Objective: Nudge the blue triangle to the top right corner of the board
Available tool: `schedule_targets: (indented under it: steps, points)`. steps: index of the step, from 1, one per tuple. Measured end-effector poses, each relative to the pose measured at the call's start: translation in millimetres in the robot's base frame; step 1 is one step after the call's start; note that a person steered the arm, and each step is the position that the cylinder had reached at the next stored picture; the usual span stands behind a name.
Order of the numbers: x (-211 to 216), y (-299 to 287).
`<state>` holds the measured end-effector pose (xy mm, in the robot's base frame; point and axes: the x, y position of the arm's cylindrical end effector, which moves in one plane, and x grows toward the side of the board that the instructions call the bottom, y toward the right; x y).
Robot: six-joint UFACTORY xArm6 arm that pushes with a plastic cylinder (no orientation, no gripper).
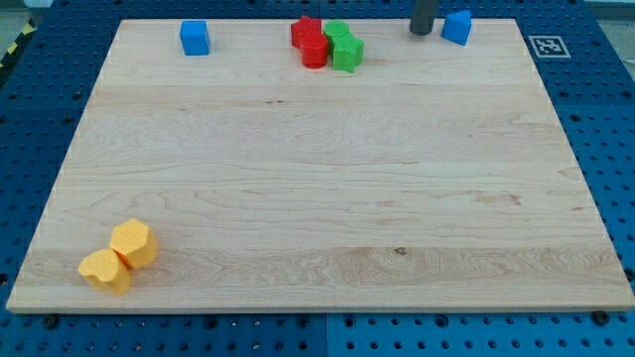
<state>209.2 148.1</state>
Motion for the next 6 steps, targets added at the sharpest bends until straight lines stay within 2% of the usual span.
schedule_targets:
  steps: [1, 4, 5, 6]
  points:
    - [5, 1]
    - [9, 69]
    - [9, 69]
    - [26, 63]
